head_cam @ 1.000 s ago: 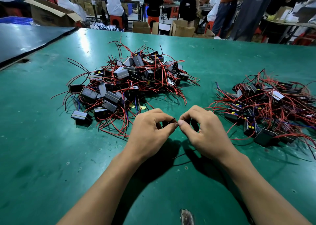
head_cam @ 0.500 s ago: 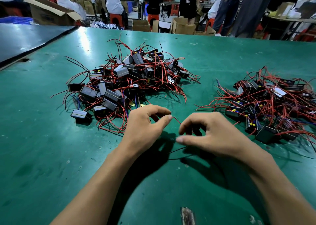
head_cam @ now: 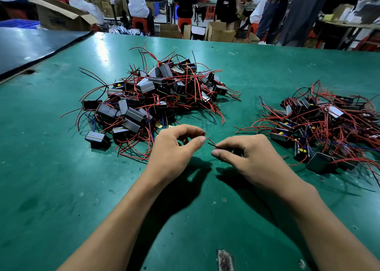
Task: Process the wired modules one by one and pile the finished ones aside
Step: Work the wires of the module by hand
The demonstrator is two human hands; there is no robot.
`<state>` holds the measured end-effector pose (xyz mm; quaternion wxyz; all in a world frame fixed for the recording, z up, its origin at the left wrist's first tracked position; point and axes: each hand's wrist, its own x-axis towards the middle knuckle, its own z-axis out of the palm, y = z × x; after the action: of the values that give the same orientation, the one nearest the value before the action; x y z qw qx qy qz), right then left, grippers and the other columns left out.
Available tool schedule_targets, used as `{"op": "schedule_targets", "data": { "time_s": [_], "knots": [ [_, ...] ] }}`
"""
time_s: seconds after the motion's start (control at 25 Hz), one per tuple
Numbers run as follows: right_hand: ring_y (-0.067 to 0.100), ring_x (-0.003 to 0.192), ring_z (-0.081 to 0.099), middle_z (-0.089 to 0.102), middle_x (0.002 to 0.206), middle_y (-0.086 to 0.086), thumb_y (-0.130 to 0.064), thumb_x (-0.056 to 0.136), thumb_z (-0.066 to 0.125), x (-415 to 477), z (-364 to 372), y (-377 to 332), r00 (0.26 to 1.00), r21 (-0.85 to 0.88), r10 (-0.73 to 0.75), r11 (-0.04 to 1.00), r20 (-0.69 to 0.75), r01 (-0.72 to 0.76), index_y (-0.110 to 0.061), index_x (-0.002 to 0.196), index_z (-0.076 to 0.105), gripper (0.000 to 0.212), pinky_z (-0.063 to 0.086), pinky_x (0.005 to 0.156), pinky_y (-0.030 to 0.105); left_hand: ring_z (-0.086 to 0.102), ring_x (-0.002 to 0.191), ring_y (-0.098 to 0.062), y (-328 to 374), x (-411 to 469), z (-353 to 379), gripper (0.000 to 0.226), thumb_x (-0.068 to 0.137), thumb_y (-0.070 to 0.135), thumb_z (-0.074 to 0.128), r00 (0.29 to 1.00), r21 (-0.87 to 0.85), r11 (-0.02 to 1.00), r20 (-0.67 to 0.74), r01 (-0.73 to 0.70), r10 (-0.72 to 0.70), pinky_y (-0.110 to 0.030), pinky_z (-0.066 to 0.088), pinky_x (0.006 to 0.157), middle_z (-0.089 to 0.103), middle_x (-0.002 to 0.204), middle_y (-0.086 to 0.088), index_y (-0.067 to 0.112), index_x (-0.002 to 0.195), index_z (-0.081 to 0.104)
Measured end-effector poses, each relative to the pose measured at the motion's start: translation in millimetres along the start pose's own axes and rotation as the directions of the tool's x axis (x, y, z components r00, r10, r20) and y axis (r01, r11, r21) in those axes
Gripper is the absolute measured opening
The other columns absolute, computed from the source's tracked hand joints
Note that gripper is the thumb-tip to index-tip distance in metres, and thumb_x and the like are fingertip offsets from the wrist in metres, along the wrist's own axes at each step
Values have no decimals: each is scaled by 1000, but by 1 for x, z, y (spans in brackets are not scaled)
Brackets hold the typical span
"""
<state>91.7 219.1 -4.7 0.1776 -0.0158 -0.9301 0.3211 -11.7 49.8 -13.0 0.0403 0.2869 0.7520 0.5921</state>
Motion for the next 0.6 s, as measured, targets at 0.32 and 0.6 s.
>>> {"op": "schedule_targets", "data": {
  "time_s": [0.32,0.6],
  "knots": [
    [1,54,57,75,74,-8,-15,95,65,2,8,0,981,195,174,969,-88,-155,-22,96,67,6,42,58,14,51,60,4,1,-3,2,6,84,14,75,999,-6,999,15,-31,31,-10,40,60,66,68,23,21,83,75],
    [19,64,64,70,71,-2,-25,90,73,1,10,-3,986,213,132,971,-102,-108,-20,85,62,12,50,62,28,52,57,8,7,-8,7,6,81,11,77,991,99,988,-60,-116,122,-7,35,58,66,66,20,17,81,79]
  ]
}}
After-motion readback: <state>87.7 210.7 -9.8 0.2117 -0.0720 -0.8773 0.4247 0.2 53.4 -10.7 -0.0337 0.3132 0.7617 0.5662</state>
